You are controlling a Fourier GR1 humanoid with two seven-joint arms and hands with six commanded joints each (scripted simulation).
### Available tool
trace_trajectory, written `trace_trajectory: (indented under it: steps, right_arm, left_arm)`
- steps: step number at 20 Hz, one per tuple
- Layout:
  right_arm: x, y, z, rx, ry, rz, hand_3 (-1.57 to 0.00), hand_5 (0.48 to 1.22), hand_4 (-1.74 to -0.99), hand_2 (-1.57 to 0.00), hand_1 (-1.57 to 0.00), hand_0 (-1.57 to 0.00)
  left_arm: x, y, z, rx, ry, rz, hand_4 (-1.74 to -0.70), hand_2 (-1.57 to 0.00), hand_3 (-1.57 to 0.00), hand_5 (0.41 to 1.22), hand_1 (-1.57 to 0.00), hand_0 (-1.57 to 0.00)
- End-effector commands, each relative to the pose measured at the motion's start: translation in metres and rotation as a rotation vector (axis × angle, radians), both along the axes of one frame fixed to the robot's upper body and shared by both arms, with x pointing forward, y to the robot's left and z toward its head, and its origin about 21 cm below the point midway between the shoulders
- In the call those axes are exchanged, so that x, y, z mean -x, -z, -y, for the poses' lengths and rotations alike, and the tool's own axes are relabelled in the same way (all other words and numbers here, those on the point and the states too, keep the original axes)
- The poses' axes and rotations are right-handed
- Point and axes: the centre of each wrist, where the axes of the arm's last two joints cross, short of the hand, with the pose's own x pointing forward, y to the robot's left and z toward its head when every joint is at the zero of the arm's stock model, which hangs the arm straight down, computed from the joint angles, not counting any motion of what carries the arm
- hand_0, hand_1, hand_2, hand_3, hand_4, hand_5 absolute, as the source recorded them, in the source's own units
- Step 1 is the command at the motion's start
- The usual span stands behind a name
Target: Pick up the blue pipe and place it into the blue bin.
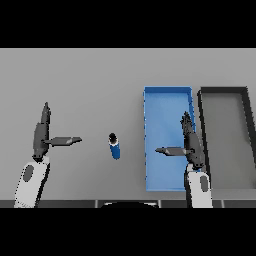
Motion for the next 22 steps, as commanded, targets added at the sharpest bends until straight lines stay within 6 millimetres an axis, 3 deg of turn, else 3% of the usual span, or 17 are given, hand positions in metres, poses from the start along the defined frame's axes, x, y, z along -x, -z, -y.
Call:
trace_trajectory:
  steps: [1,6,7,9,13,17,22]
  right_arm:
    - [0.0,0.0,0.0,0.0,0.001,0.001,0.0,0.617,-1.225,0.0,0.0,0.0]
    - [0.003,0.0,-0.002,-0.006,0.001,0.003,0.0,0.617,-1.225,0.0,0.0,0.0]
    - [0.01,-0.003,0.004,0.085,-0.062,0.06,0.0,0.617,-1.225,0.0,0.0,0.0]
    - [0.019,-0.007,0.009,0.183,-0.121,0.081,0.0,0.618,-1.225,0.0,0.0,0.0]
    - [0.029,-0.012,0.005,0.257,-0.138,0.091,0.0,0.614,-1.203,0.0,0.0,0.0]
    - [0.025,-0.015,0.01,0.279,-0.127,0.071,0.0,0.598,-1.186,0.0,0.0,0.0]
    - [0.025,-0.01,0.003,0.274,-0.153,0.084,0.0,0.611,-1.205,0.0,0.0,0.0]
  left_arm:
    - [0.0,0.0,0.0,0.0,0.0,0.005,-1.07,0.0,0.0,0.591,0.0,0.0]
    - [0.002,-0.001,0.0,0.0,0.001,0.013,-1.07,0.0,0.0,0.591,0.0,0.0]
    - [0.006,-0.006,-0.009,-0.067,0.171,0.007,-1.07,0.0,0.0,0.591,0.0,0.0]
    - [0.006,-0.015,-0.026,-0.131,0.331,-0.013,-1.07,0.0,0.0,0.589,0.0,0.0]
    - [0.006,-0.019,-0.036,-0.152,0.416,-0.043,-1.08,0.0,0.0,0.596,0.0,0.0]
    - [0.015,-0.022,-0.031,-0.144,0.516,-0.035,-1.09,0.0,0.0,0.596,0.0,0.0]
    - [0.03,-0.018,-0.002,-0.118,0.707,-0.088,-1.12,0.0,0.0,0.514,0.0,0.0]
